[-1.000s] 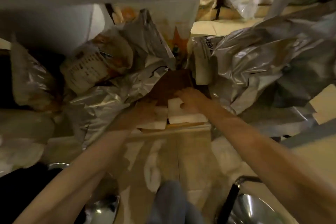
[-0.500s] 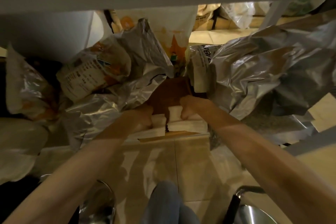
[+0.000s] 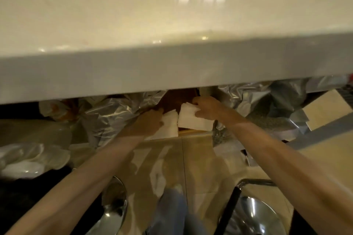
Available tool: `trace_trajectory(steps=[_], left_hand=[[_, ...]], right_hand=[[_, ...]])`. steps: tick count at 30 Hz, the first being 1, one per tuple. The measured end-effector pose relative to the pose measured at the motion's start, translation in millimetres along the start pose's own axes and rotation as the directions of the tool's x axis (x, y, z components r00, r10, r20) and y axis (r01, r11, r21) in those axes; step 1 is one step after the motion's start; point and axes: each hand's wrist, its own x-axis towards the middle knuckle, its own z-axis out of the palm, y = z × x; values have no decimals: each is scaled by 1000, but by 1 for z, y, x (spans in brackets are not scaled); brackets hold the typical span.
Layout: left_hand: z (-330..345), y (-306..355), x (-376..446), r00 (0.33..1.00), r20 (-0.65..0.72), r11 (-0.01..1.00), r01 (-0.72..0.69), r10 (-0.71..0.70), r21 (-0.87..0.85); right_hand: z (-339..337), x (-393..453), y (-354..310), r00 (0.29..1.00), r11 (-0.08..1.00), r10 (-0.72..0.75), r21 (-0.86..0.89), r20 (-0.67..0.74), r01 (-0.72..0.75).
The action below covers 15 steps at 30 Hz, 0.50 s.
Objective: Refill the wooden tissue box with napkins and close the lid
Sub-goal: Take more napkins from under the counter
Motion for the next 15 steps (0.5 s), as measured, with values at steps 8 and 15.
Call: trace_trajectory(steps=[8,15], left_hand=[[-53,23,-89,994,94,998,-57,57,-2],[-122,59,-173,945,182,960,-249,270,-129]], right_hand=[[-62,-109,-34,998,999,21,27,66,-23],[-129,-213,-81,980,999,34,-5,197,-34]])
